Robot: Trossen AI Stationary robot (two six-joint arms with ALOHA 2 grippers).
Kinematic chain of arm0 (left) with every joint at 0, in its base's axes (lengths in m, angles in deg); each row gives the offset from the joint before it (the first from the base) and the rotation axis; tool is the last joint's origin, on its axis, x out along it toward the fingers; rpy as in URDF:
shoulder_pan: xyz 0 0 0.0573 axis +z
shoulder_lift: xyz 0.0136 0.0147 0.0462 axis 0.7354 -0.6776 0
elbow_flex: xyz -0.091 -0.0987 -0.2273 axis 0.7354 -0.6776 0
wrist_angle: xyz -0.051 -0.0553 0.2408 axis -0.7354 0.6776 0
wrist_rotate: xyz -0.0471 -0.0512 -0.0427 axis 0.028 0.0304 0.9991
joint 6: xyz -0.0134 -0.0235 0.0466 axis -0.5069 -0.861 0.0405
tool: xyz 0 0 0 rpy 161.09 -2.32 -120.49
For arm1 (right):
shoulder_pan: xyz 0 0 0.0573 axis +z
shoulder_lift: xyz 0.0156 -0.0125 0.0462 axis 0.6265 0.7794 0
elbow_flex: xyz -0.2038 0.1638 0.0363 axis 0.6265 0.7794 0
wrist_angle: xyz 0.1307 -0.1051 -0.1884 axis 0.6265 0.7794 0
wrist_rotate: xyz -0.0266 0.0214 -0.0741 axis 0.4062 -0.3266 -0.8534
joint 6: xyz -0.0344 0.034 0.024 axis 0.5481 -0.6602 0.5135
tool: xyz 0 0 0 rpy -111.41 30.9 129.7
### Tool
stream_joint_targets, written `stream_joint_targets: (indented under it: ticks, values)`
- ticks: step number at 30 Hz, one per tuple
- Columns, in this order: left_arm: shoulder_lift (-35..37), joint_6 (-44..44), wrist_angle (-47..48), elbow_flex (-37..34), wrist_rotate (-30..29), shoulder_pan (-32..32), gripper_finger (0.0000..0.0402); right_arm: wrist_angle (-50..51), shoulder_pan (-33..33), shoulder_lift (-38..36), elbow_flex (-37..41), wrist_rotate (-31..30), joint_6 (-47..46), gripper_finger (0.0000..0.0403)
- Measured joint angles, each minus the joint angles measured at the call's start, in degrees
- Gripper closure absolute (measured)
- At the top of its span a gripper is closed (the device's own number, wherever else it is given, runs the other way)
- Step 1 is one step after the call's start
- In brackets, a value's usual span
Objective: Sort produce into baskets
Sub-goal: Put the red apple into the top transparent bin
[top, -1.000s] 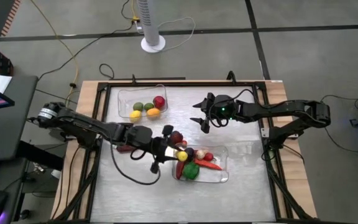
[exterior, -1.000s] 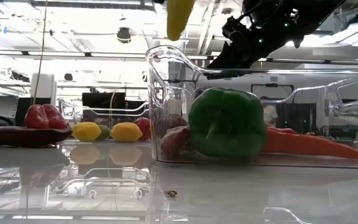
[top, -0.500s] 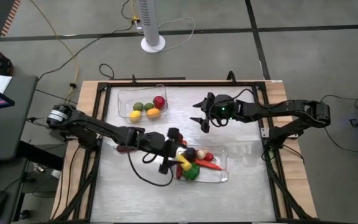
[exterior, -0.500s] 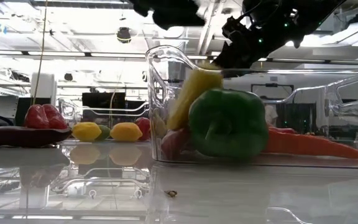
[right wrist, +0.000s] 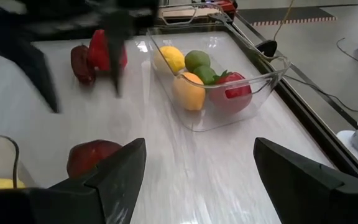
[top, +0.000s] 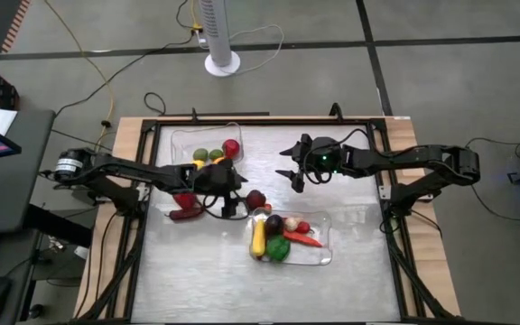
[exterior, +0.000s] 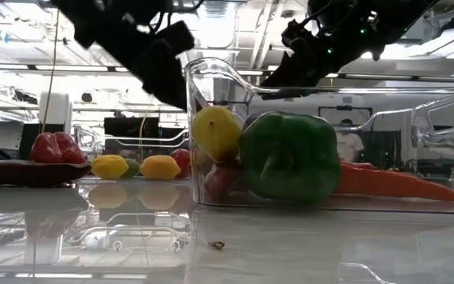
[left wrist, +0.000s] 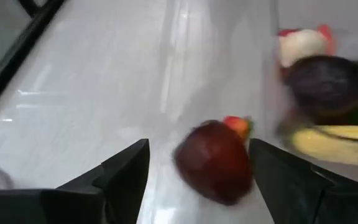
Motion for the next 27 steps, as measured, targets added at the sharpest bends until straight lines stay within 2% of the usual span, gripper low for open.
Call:
stream_joint_targets:
  ticks: [5, 12, 19, 27]
  values:
    - [0.0, -0.7, -10.9, -5.9, 3.3, 1.5, 0.0109, -0.5, 0.0, 0.0, 0.0, 0.0, 0.0, 0.0078]
    - [-6.4, -0.5, -18.9, -6.9, 4.1, 1.6, 0.0063, -0.5, 0.0, 0.0, 0.0, 0.0, 0.0, 0.0078]
    - [-13.2, -0.7, -26.8, -6.7, 6.6, 2.0, 0.006, -0.2, 0.0, 0.0, 0.0, 0.0, 0.0, 0.0078]
    - [-18.5, -1.8, -29.1, -6.7, 6.5, 2.0, 0.0064, -0.2, -0.1, 0.0, 0.0, 0.0, 0.0, 0.0078]
